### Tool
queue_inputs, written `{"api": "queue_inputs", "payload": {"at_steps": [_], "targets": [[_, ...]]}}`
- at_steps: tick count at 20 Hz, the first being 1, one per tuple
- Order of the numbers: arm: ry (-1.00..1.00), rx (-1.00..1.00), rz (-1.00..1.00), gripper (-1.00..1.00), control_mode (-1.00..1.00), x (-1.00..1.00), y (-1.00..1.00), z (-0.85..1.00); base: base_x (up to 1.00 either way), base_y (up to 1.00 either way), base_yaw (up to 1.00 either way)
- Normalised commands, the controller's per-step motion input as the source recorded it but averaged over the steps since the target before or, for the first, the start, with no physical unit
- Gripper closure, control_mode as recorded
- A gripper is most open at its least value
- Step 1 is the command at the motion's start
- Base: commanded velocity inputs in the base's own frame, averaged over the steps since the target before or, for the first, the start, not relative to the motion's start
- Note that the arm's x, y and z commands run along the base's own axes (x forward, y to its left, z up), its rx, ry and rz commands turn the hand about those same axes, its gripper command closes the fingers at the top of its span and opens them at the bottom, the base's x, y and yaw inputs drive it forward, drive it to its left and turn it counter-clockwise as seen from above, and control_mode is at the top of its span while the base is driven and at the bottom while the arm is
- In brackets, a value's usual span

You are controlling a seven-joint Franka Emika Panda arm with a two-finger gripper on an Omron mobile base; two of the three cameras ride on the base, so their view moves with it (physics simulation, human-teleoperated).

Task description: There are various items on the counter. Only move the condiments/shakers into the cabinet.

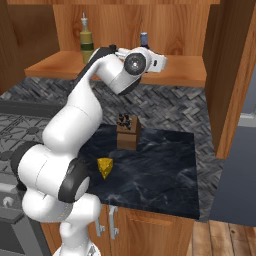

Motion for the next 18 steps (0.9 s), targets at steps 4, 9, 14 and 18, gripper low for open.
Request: {"api": "queue_inputs", "payload": {"at_steps": [4, 9, 14, 18], "targets": [[0.00, -0.01, 0.00, 1.00, -1.00, 0.58, -0.03, -0.06, 0.00, 0.00, 0.00], [0.00, -0.05, 0.00, 1.00, -1.00, 0.56, 0.00, -0.18, 0.00, 0.00, 0.00], [0.00, -0.08, 0.00, -1.00, -1.00, 0.44, 0.00, -0.23, 0.00, 0.00, 0.00], [0.00, -0.02, 0.00, -1.00, -1.00, 0.20, 0.00, -0.09, 0.00, 0.00, 0.00]]}}
